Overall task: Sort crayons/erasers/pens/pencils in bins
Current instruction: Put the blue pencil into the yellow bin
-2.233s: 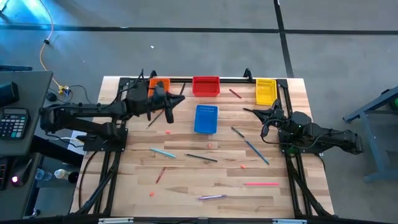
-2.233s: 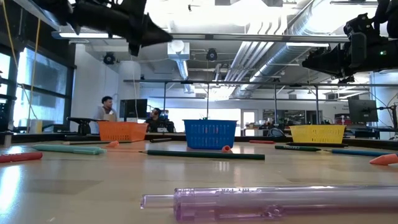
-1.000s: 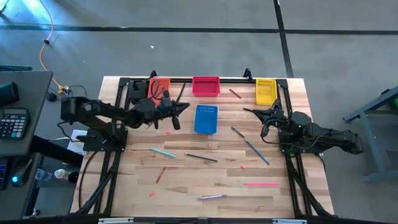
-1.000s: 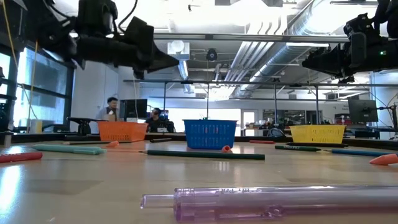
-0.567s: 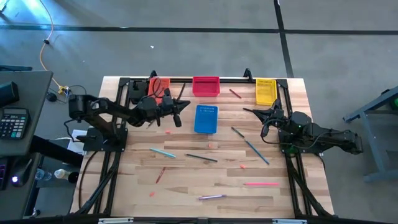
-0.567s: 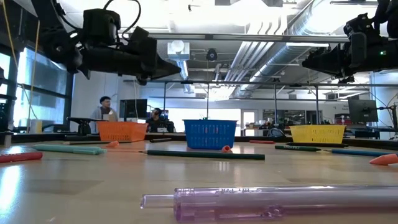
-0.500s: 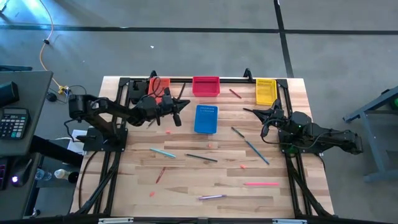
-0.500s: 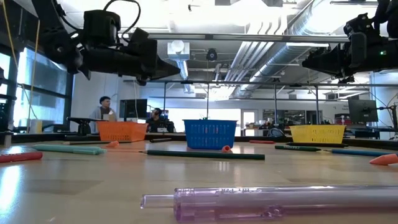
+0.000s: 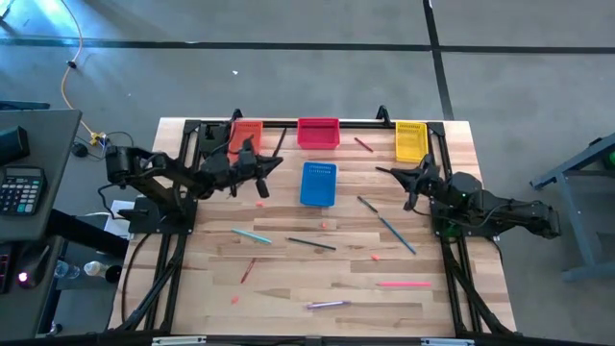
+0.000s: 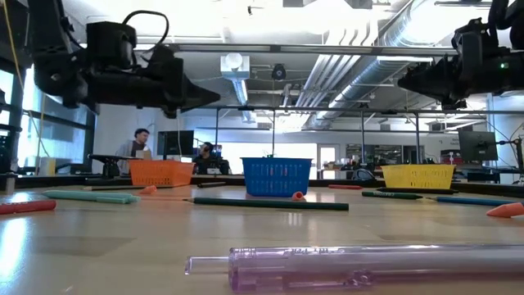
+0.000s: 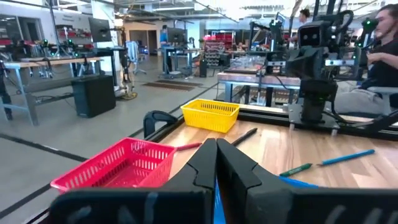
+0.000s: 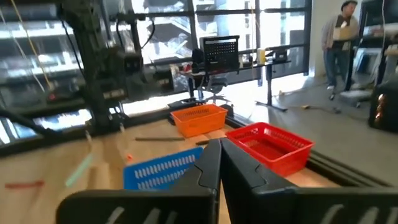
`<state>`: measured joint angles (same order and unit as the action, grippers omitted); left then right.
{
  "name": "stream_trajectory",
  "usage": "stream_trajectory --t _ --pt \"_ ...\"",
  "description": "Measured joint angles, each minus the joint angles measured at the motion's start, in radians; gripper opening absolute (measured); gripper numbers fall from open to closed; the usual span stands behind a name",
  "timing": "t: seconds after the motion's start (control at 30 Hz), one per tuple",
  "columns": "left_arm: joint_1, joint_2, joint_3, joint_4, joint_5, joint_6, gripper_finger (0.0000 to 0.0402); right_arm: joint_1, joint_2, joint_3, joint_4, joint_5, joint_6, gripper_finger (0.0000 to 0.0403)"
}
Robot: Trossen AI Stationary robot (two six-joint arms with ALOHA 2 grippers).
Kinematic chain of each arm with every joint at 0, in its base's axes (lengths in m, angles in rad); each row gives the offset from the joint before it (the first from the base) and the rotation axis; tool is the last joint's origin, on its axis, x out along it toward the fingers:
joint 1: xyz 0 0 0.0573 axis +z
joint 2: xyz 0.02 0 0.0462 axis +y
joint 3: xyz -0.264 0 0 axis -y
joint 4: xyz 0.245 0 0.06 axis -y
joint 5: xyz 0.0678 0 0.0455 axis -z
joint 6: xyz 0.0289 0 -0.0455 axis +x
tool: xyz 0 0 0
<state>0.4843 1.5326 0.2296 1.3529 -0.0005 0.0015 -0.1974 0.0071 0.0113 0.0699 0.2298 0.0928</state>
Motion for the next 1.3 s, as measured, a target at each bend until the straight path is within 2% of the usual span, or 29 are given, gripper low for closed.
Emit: stream_trajectory --t 0.13,0.33,0.47,0.63,0.77,0.9,1.13,1.3 --pt "0.0 0.0 -0.017 0.003 -0.001 -0.016 0.0 -0.002 0.0 0.0 0.046 0.007 0.061 0.0002" --pt "0.0 0.0 -0.02 0.004 -0.003 -0.017 0.0 0.02 0.024 0.0 0.127 0.03 0.007 0.0002" --pt "0.0 0.0 -0.02 0.004 -0.009 -0.017 0.0 0.045 0.1 0.0 0.115 0.126 0.03 0.0002" --pt "0.0 0.0 -0.02 0.003 -0.011 -0.016 0.0 0.082 0.25 0.058 0.059 0.173 0.126 0.0002" --pt "0.0 0.0 -0.02 0.003 -0.011 -0.014 0.0 0.13 0.406 0.175 -0.062 0.195 0.183 0.0002" --pt "0.0 0.0 -0.02 -0.001 -0.011 -0.016 0.0 0.18 0.561 0.309 -0.261 0.21 0.283 0.0002" --pt "0.0 0.0 -0.02 -0.016 -0.008 -0.013 0.0 0.276 0.788 0.505 -0.567 0.169 0.533 0.0002" --pt "0.0 0.0 -0.02 -0.022 -0.007 -0.013 0.0001 0.328 0.906 0.593 -0.76 0.118 0.781 0.0009"
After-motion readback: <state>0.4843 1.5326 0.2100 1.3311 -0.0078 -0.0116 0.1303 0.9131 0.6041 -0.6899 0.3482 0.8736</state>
